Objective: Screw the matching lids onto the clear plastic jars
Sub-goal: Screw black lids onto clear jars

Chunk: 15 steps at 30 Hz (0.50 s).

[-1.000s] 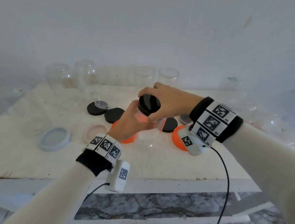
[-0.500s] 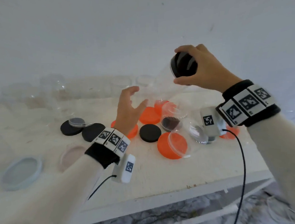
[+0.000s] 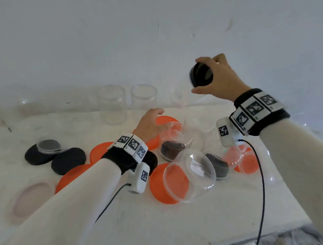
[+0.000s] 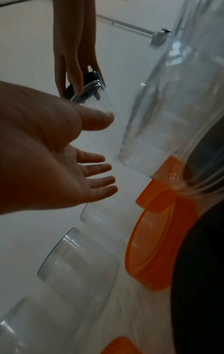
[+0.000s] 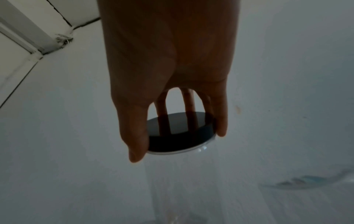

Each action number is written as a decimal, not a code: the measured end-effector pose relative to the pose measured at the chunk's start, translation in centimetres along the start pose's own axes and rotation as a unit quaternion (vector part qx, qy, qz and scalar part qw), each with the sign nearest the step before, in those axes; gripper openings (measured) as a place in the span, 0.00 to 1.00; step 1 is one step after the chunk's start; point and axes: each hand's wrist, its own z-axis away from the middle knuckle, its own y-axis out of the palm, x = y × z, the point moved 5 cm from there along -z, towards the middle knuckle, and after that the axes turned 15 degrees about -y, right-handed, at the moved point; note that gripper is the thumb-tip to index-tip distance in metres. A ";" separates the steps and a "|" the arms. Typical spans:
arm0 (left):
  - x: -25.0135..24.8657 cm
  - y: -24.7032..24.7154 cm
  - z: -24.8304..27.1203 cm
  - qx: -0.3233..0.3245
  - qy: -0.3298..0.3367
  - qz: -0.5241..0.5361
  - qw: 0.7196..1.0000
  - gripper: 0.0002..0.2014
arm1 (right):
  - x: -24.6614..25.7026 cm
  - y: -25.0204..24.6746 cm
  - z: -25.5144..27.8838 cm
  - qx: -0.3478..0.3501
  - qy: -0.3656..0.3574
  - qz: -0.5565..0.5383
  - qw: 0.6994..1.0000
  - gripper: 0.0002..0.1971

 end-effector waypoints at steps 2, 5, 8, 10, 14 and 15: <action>0.3 1.1 -0.9 0.058 -0.010 -0.039 0.998 0.35 | -1.2 1.3 -1.3 0.035 -0.003 0.009 0.999 0.39; 1.4 2.4 -1.5 0.145 -0.046 -0.045 0.987 0.37 | -2.6 3.3 -3.0 0.090 -0.012 0.030 0.995 0.39; 2.2 2.8 -1.8 0.177 -0.071 -0.026 0.981 0.37 | -3.6 5.0 -4.3 0.132 -0.019 0.035 0.990 0.40; 2.5 2.7 -1.9 0.173 -0.080 -0.009 0.982 0.32 | -4.1 5.9 -5.0 0.147 -0.023 0.035 0.988 0.40; 2.7 2.7 -1.9 0.168 -0.080 0.013 0.982 0.30 | -4.9 7.1 -6.2 0.174 -0.026 0.041 0.984 0.41; 2.7 2.7 -2.0 0.168 -0.080 0.016 0.982 0.30 | -5.1 7.3 -6.4 0.180 -0.026 0.043 0.982 0.41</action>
